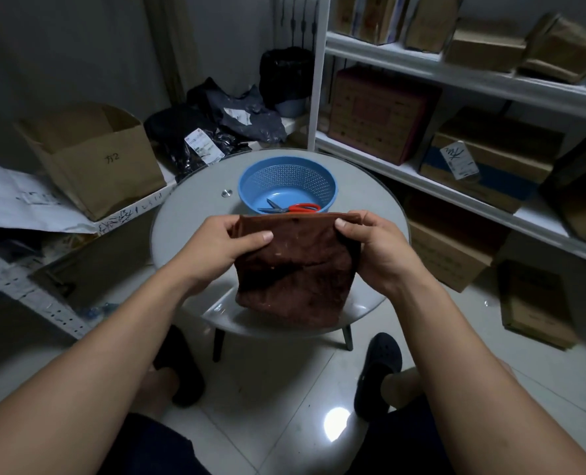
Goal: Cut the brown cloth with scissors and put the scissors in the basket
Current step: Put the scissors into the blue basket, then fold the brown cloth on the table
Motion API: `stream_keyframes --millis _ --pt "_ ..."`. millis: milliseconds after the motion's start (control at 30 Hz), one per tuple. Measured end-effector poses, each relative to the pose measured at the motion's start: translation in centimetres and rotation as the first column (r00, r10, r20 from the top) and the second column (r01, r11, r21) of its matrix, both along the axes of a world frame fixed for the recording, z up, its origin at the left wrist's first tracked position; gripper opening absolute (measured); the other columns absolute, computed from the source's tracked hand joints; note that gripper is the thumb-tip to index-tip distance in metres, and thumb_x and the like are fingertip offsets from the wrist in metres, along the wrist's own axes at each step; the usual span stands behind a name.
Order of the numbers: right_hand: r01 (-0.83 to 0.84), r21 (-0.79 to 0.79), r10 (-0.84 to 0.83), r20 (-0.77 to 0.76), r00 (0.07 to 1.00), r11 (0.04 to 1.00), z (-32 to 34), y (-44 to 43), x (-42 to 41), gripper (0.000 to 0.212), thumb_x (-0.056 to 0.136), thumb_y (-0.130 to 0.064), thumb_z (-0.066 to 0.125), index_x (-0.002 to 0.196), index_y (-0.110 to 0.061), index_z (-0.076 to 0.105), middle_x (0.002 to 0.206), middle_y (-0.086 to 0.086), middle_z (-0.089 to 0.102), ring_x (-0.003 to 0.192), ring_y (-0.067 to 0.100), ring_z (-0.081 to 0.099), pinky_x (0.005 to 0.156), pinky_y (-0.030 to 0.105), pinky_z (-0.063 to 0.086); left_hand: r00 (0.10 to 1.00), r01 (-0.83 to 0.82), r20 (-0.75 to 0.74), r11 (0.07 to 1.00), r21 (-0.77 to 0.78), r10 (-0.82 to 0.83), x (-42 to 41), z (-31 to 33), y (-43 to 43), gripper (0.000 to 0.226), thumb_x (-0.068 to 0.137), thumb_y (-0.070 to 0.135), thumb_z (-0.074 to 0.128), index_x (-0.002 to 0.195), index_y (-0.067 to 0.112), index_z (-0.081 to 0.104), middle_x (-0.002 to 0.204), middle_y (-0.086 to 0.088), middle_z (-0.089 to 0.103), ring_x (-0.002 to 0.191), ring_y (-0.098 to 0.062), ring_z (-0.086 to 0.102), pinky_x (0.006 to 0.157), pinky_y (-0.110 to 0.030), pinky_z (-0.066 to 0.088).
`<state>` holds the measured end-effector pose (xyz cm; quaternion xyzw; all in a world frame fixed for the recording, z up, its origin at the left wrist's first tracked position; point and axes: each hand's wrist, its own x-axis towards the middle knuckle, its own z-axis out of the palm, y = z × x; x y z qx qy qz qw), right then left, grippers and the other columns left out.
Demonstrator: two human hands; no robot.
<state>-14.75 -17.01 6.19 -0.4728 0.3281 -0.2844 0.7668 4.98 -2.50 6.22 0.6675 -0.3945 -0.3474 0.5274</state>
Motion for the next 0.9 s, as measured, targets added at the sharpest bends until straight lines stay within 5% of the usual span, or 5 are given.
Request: stream_keyframes --millis 133,300,567,767,900 --pt "0.011 0.028 -0.011 0.007 1.000 1.000 0.6 -0.5 0.4 0.011 0.090 0.004 0.062 0.092 -0.004 0.068 0.076 0.009 0.075 0.071 0.021 0.072 0.069 0.032 0.062 0.997 -0.058 -0.057 0.998 -0.009 0.057 0.1 2.3 -1.0 0.004 0.088 0.014 0.071 0.089 0.011 0.073 0.069 0.004 0.077 0.060 -0.007 0.070 0.059 -0.019 0.056" --pt "0.024 -0.082 -0.027 -0.040 0.999 0.996 0.7 -0.6 0.8 0.031 0.085 0.001 0.068 0.115 0.007 0.069 0.108 0.023 0.070 0.100 0.034 0.066 0.102 0.054 0.052 0.998 -0.056 -0.002 0.994 0.092 0.057 0.9 3.4 -2.0 0.011 0.092 0.020 0.067 0.095 0.011 0.073 0.074 0.003 0.075 0.063 -0.007 0.069 0.067 -0.023 0.053" --pt "-0.112 -0.564 0.031 -0.151 0.988 0.818 -2.0 0.9 -2.3 0.026 0.078 0.011 0.065 0.082 -0.015 0.064 0.102 0.016 0.077 0.099 0.022 0.070 0.092 0.030 0.053 0.838 0.178 0.531 0.983 -0.048 -0.126 -0.1 0.0 1.9 0.014 0.080 0.011 0.079 0.091 0.010 0.069 0.108 0.003 0.075 0.099 -0.004 0.069 0.088 -0.012 0.047" --pt "-0.546 -0.510 0.185 -0.595 0.782 0.665 -6.3 2.6 -4.6 0.012 0.082 -0.004 0.069 0.082 -0.015 0.065 0.078 0.005 0.069 0.073 0.013 0.060 0.077 0.043 0.053 0.812 0.375 0.303 0.844 0.382 -0.498 0.2 -6.4 4.4 0.020 0.086 0.026 0.072 0.076 0.023 0.056 0.133 0.008 0.066 0.122 -0.003 0.061 0.104 -0.031 0.047" --pt "-0.441 -0.530 0.124 -0.529 0.839 0.724 -6.5 2.1 -3.0 0.008 0.086 -0.007 0.069 0.087 -0.014 0.065 0.077 -0.005 0.066 0.072 0.010 0.058 0.076 0.031 0.050 0.913 0.315 0.164 0.899 0.303 -0.374 0.3 -5.9 3.5 0.013 0.079 0.034 0.065 0.081 0.022 0.064 0.082 0.007 0.070 0.078 -0.007 0.060 0.076 -0.030 0.045"
